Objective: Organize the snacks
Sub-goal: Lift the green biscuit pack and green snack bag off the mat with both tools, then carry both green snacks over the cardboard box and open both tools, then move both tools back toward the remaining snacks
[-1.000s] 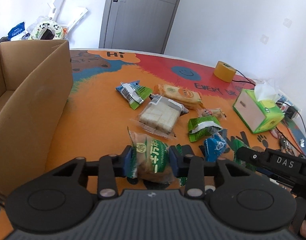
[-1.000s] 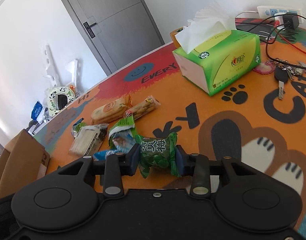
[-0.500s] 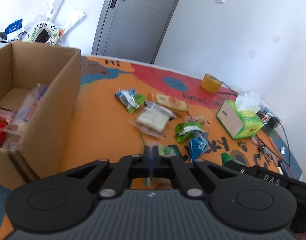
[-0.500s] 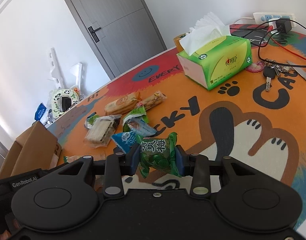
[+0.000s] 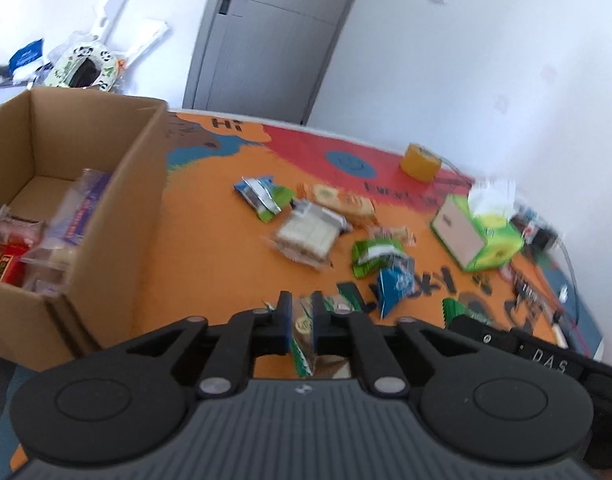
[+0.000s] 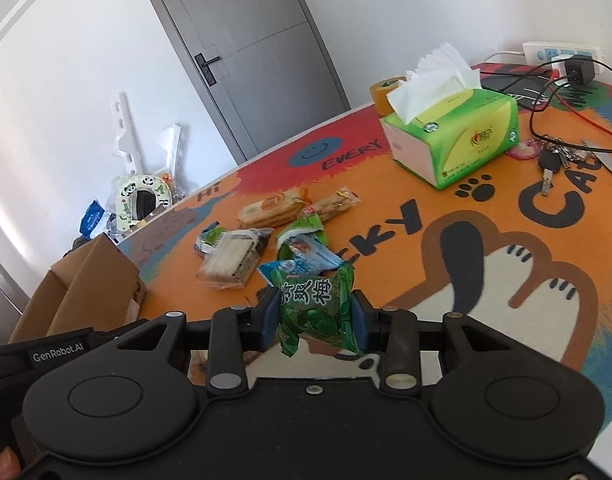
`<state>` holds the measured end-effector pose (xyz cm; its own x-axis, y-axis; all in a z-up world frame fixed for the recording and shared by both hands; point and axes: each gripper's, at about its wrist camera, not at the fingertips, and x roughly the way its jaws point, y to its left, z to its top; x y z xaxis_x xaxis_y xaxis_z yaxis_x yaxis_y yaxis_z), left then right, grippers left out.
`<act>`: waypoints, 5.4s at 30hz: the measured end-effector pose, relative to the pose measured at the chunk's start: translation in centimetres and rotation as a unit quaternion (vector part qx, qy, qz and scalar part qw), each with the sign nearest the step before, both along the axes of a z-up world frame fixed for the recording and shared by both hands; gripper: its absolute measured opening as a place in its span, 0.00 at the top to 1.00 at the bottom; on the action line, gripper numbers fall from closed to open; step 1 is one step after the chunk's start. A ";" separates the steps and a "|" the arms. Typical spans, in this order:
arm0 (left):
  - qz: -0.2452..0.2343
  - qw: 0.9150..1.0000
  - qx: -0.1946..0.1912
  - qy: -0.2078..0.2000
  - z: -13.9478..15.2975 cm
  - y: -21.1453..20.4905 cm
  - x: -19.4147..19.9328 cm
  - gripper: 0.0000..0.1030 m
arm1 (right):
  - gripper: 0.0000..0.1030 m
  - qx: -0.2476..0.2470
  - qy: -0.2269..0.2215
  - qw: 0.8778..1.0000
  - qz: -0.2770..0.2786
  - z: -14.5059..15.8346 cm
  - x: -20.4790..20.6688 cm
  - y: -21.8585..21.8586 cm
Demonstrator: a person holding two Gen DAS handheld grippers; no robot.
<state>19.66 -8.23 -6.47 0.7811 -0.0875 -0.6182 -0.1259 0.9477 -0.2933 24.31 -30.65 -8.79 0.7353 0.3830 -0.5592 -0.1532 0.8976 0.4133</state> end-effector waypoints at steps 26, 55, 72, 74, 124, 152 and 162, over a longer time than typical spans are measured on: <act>-0.012 0.995 0.084 0.051 -3.5 -6.0 4.7 0.14 | 0.62 0.016 0.030 0.999 -0.016 -2.6 2.0 -3.1; 0.003 0.997 0.081 -0.002 -0.8 -2.6 1.1 0.47 | 0.61 0.011 -0.003 1.000 0.027 -0.3 -0.2 1.2; 0.044 0.995 0.063 -0.066 4.8 2.8 -2.1 0.47 | 0.62 0.008 -0.055 0.996 0.071 4.6 -1.8 6.5; 0.049 0.994 0.061 -0.071 5.2 3.4 -2.5 0.47 | 0.62 0.008 -0.061 0.995 0.078 5.1 -1.8 7.1; 0.203 0.977 0.009 -0.070 6.6 20.9 -5.7 0.28 | 0.62 -0.015 -0.077 0.978 0.196 8.6 -0.2 24.0; 0.179 0.982 0.010 -0.053 6.7 19.1 -6.2 0.17 | 0.34 -0.012 -0.047 0.987 0.152 8.0 -0.9 19.7; 0.150 0.987 0.025 -0.050 6.9 15.0 -5.9 0.11 | 0.26 -0.002 -0.044 0.991 0.125 7.5 -1.6 14.4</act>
<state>13.73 6.74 0.44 0.8251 0.1856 -0.5336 -0.3758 0.8856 -0.2730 22.72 -16.22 -1.32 0.6640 0.5567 -0.4991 -0.4058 0.8290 0.3848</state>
